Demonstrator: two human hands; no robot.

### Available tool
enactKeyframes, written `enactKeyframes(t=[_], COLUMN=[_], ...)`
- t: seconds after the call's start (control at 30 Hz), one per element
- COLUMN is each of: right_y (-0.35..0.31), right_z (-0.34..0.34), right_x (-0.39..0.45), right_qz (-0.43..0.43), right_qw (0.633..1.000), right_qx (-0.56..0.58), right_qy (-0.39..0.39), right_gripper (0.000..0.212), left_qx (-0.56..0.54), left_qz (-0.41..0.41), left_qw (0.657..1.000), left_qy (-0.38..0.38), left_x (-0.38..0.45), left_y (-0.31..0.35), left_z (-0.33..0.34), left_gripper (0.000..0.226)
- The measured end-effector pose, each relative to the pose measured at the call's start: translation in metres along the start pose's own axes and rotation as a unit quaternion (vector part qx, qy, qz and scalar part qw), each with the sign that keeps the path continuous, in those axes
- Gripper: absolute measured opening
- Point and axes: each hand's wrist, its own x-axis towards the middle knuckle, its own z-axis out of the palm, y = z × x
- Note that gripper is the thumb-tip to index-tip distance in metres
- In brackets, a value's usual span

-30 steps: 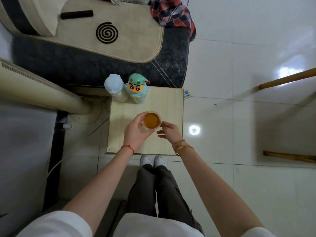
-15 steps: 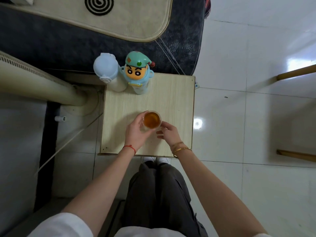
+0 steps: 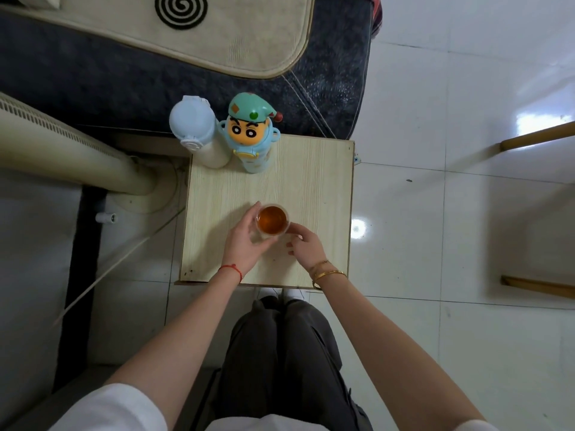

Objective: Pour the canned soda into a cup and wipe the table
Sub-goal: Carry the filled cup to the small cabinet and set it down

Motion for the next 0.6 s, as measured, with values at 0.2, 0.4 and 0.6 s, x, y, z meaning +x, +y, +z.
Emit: enactKeyframes(t=[0.2, 0.4, 0.6], right_y=[-0.023, -0.074, -0.117], right_z=[-0.035, -0.077, -0.11], right_x=[-0.035, -0.105, -0.183], right_qz=[-0.008, -0.067, -0.129], right_qw=[0.977, 0.923, 0.888], right_qx=[-0.21, -0.375, -0.427], right_qy=[0.027, 0.053, 0.113], right_gripper=[0.044, 0.049, 0.051], left_qx=[0.128, 0.24, 0.33], left_qz=[-0.014, 0.048, 0.123], left_qw=[0.992, 0.969, 0.936], left_qy=[-0.003, -0.022, -0.024], left_x=[-0.032, -0.079, -0.12], left_y=[0.031, 0.093, 0.169], left_z=[-0.04, -0.083, -0.106], left_gripper=[0.077, 0.06, 0.053])
